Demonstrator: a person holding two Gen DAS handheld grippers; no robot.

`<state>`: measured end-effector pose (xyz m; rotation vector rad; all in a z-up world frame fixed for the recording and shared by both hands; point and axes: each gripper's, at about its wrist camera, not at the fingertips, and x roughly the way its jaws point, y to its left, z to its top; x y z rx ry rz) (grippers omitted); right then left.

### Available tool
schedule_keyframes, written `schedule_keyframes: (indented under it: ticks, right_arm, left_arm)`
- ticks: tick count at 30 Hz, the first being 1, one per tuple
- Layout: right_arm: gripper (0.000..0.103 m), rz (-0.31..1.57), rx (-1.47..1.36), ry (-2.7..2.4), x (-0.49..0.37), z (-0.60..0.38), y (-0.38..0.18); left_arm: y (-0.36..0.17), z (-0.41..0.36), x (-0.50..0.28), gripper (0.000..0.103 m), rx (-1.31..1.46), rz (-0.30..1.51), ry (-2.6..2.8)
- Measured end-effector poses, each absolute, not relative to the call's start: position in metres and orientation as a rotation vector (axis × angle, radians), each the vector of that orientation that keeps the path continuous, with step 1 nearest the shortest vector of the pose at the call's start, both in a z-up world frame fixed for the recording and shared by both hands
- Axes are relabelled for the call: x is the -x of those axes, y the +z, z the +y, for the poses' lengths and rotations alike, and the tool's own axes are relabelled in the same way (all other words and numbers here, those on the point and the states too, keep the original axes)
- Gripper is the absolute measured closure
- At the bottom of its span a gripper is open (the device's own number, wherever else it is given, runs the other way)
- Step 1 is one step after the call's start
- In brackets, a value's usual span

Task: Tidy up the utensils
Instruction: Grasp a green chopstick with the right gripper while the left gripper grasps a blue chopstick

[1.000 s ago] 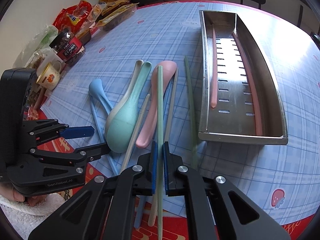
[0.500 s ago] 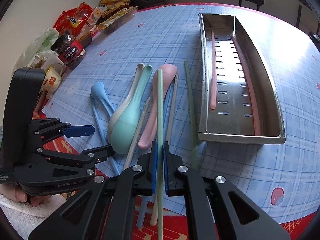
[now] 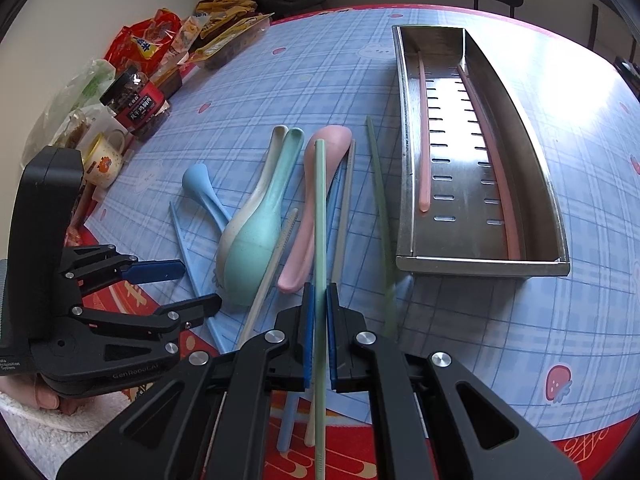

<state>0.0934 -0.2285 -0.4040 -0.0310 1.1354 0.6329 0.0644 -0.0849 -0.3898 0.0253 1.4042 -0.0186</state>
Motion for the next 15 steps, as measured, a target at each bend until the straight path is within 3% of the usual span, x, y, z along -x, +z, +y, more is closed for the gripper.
schedule_keyframes:
  ticks: [2, 4, 9, 15]
  right_arm:
    - [0.097, 1.135, 0.026, 0.631, -0.093, -0.229, -0.404]
    - [0.097, 1.135, 0.022, 0.629, -0.092, -0.229, -0.404]
    - [0.097, 1.133, 0.021, 0.628, -0.091, -0.227, -0.402]
    - [0.097, 1.131, 0.026, 0.627, -0.090, -0.225, -0.402]
  left_arm:
    - [-0.389, -0.079, -0.063, 0.071, -0.011, 1.409, -0.002]
    - [-0.389, -0.071, -0.061, 0.078, 0.012, 1.410, 0.005]
    - [-0.390, -0.056, -0.059, 0.089, 0.078, 1.406, 0.011]
    - [-0.390, -0.032, -0.061, 0.091, 0.098, 1.388, 0.029]
